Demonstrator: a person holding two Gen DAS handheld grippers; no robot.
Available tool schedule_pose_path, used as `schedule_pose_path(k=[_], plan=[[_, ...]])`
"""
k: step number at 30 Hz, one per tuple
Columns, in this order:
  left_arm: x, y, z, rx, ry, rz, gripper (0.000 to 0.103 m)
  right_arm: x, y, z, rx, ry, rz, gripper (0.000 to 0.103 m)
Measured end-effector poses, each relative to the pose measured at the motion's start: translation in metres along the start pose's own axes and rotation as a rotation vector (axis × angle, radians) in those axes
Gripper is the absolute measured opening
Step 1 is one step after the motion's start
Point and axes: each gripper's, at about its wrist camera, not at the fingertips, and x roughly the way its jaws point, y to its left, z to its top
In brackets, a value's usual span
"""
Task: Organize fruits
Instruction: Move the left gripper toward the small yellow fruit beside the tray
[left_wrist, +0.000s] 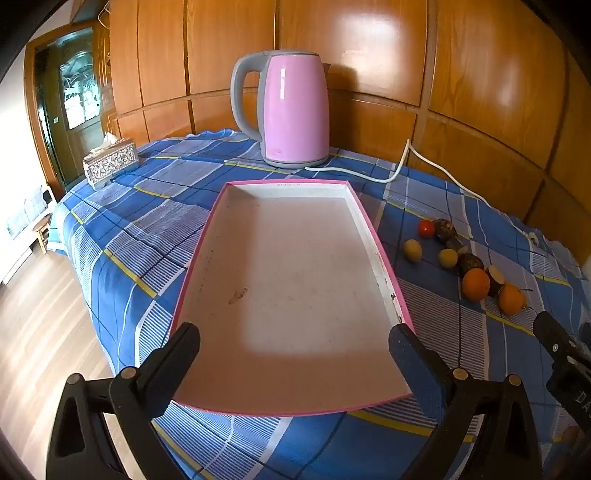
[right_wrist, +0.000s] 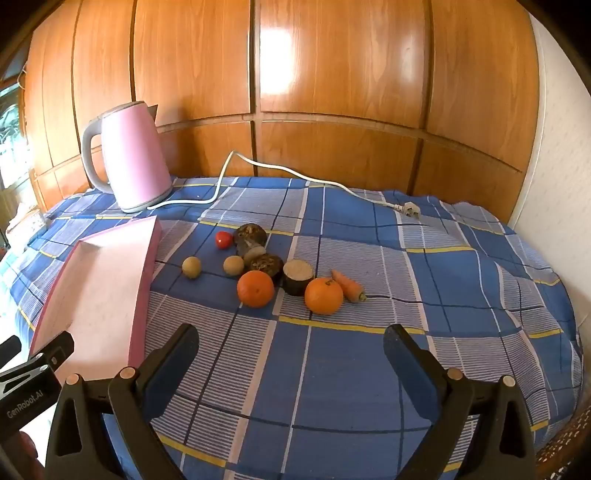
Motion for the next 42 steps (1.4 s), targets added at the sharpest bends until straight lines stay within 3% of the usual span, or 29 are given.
schedule_pose_path(k=[25,34,42], plan=[[-0.002,-0.004,0.000,0.015,-0.019,-0.012,0.103,0.002,-0.003,-0.002,0.003,0.006,0.006,0.102],[-0.002,-0.009,0.000,0.026,-0.032,-0.131,0.103,0.012,-0.012,-0.008,0.033,0.045,0.043,0.102],[0.010,-0.018,0.006,0.092,0.096,-0.120,0.103,0.023,-0.037,-0.013,0.097,0.090,0.045,0.102]])
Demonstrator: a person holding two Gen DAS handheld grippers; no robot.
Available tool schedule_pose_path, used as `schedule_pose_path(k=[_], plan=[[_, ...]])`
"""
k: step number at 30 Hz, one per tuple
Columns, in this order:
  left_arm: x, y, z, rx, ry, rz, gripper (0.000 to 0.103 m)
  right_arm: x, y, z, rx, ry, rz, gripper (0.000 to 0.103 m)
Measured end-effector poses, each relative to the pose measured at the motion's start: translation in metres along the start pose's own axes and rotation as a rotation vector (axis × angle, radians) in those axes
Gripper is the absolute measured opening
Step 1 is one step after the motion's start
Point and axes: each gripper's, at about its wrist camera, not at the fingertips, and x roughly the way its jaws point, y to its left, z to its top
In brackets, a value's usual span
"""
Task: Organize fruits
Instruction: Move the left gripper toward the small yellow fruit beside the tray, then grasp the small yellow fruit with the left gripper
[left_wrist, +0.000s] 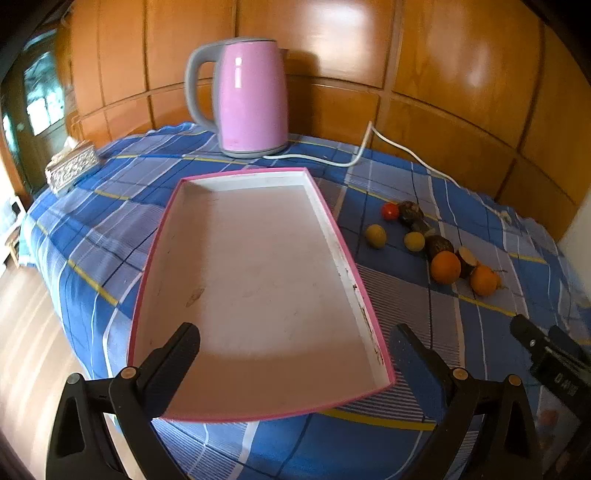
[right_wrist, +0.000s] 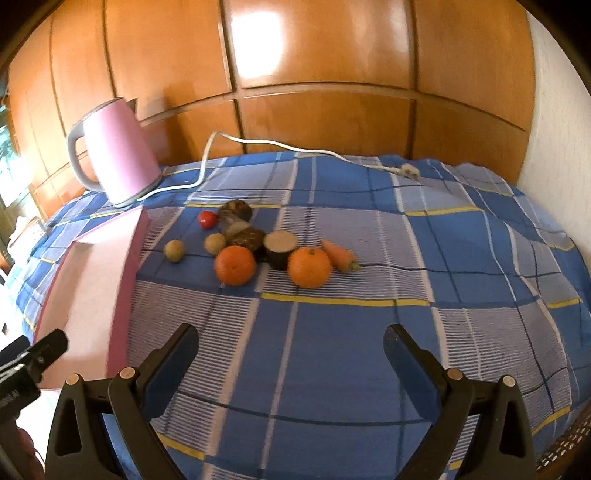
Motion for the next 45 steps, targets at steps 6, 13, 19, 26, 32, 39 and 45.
schedule_pose_path(k=[6,13,19,26,32,39,45], plan=[[0.003,-0.013,0.007,0.101,-0.011,-0.039,0.101,0.007,-0.029,-0.001,0.041,0.034,-0.049,0.102],[0.007,-0.030,0.026,0.196,-0.023,-0.171,0.103,0.019,-0.047,-0.007,0.054,0.083,-0.076,0.102],[0.021,-0.031,0.058,0.196,-0.023,-0.198,0.103,0.023,-0.051,-0.009,0.049,0.092,-0.078,0.102],[0.043,-0.044,0.076,0.287,0.019,-0.124,0.102,0.030,-0.061,-0.012,0.051,0.106,-0.098,0.102],[0.069,-0.064,0.089,0.381,0.065,-0.151,0.065,0.034,-0.074,-0.012,0.067,0.100,-0.144,0.102],[0.104,-0.089,0.101,0.457,0.129,-0.161,0.047,0.038,-0.073,-0.015,0.052,0.101,-0.146,0.102],[0.138,-0.101,0.105,0.484,0.189,-0.132,0.043,0.039,-0.072,-0.015,0.044,0.086,-0.123,0.102]])
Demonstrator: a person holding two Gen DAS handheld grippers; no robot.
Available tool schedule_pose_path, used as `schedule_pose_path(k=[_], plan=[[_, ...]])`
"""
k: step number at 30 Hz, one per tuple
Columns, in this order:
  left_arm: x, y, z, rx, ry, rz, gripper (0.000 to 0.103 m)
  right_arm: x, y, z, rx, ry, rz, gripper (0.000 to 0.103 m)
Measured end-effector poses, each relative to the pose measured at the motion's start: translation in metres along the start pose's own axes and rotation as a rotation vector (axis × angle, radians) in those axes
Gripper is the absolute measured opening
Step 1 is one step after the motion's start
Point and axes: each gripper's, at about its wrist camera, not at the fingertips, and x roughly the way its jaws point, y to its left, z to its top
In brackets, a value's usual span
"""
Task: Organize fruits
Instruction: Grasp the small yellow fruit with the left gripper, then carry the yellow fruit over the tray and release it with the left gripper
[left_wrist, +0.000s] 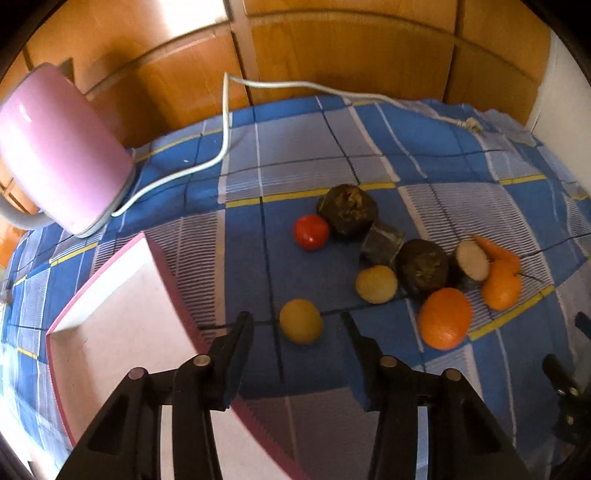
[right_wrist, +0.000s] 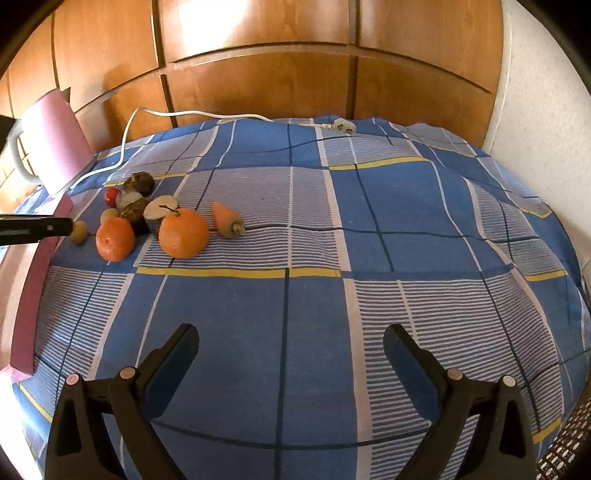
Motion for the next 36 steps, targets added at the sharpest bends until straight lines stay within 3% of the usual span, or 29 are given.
schedule_pose_path(k=[2,3,7,14,19,28,31,36], plan=[[0.009,-0.002,0.002,0.001,0.019,-0.007,0.028,0.000,0.001,0.000,-0.005,-0.006,0.009,0.102],[0.013,-0.003,0.002,0.004,0.029,-0.011,0.027,0.000,0.001,-0.001,-0.006,-0.007,0.013,0.102],[0.010,-0.005,-0.004,0.010,-0.009,-0.005,0.027,0.001,0.002,-0.002,-0.010,-0.006,0.029,0.097],[-0.036,0.009,-0.027,-0.152,-0.135,-0.104,0.027,-0.002,0.005,0.000,-0.019,-0.023,0.059,0.083],[-0.071,0.029,-0.053,-0.269,-0.197,-0.114,0.027,-0.001,0.009,-0.002,-0.010,0.008,0.116,0.072],[-0.078,0.112,-0.104,-0.513,-0.176,0.034,0.027,-0.001,0.014,-0.001,0.018,0.050,0.201,0.049],[-0.077,0.127,-0.114,-0.546,-0.172,0.099,0.027,0.001,0.017,0.002,0.020,0.067,0.231,0.041],[-0.075,0.145,-0.128,-0.585,-0.170,0.144,0.028,0.007,0.015,0.019,0.068,0.087,0.284,0.033]])
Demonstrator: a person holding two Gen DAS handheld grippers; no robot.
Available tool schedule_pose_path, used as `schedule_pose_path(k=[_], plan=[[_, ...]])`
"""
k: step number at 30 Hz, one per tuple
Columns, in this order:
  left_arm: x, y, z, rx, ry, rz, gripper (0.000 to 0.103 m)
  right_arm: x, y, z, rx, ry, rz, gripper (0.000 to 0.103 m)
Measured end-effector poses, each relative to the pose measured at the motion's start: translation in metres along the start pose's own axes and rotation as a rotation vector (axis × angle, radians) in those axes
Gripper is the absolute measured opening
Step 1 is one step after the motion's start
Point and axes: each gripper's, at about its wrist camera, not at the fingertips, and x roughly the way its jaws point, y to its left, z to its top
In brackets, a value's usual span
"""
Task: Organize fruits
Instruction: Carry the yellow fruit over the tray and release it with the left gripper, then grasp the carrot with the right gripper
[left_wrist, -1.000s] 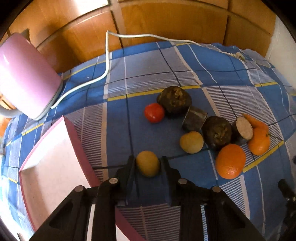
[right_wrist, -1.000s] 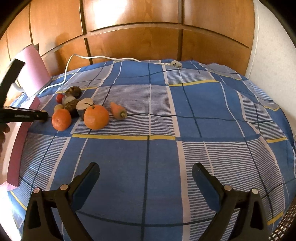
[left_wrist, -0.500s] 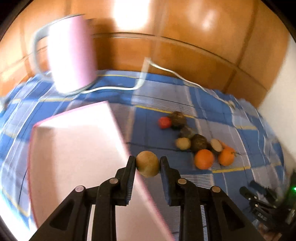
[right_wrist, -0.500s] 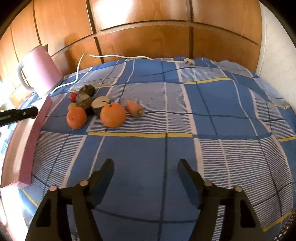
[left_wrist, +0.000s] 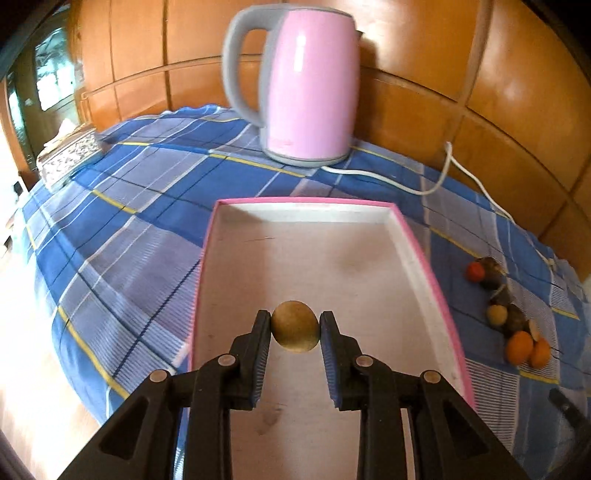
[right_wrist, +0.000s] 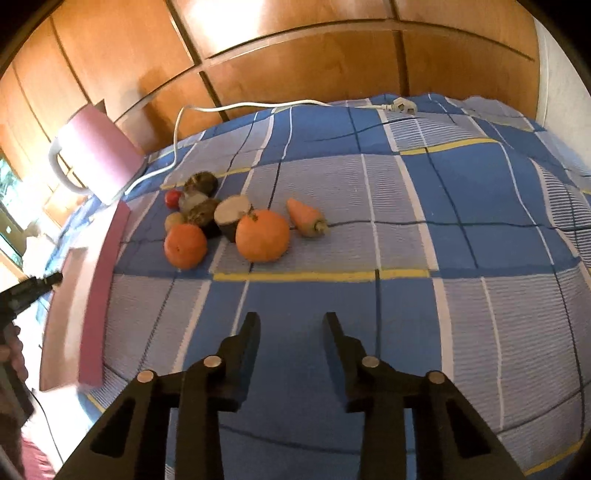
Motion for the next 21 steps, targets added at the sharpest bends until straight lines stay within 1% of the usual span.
schedule_pose_path(k=[1,2,4,5,6,12,13,14,16,18,21], plan=[[0.001,0.002,-0.001,-0.010,0.002,0.002,0.028,0.000,-0.001,0.004,0.010,-0.001,0.009,0.031],[0.002,0.003,0.001,-0.014,0.005,-0.001,0.032,0.000,-0.002,0.008,0.018,-0.004,0.015,0.031],[-0.002,0.004,-0.003,-0.019,-0.005,0.003,0.042,0.001,-0.003,0.018,0.027,-0.012,0.019,0.031],[-0.003,0.003,-0.003,-0.024,-0.011,0.003,0.049,0.001,-0.004,0.022,0.029,-0.014,0.018,0.031],[-0.006,0.004,-0.005,-0.027,-0.017,0.000,0.052,0.002,-0.004,0.026,0.032,-0.016,0.020,0.031],[-0.030,-0.001,-0.018,-0.036,-0.056,-0.034,0.060,0.016,-0.011,0.050,0.069,0.005,0.017,0.031],[-0.034,-0.002,-0.021,-0.035,-0.061,-0.044,0.060,0.020,-0.011,0.053,0.071,0.008,0.006,0.029],[-0.037,-0.003,-0.023,-0.032,-0.063,-0.049,0.060,0.024,-0.012,0.056,0.073,0.012,-0.002,0.025],[-0.042,-0.006,-0.029,-0.026,-0.057,-0.068,0.061,0.030,-0.016,0.062,0.087,0.029,-0.007,0.024],[-0.045,-0.009,-0.033,-0.024,-0.046,-0.083,0.062,0.036,-0.019,0.066,0.095,0.049,-0.017,0.022],[-0.047,-0.012,-0.041,-0.031,-0.027,-0.111,0.062,0.047,-0.022,0.071,0.104,0.100,0.019,0.022]])
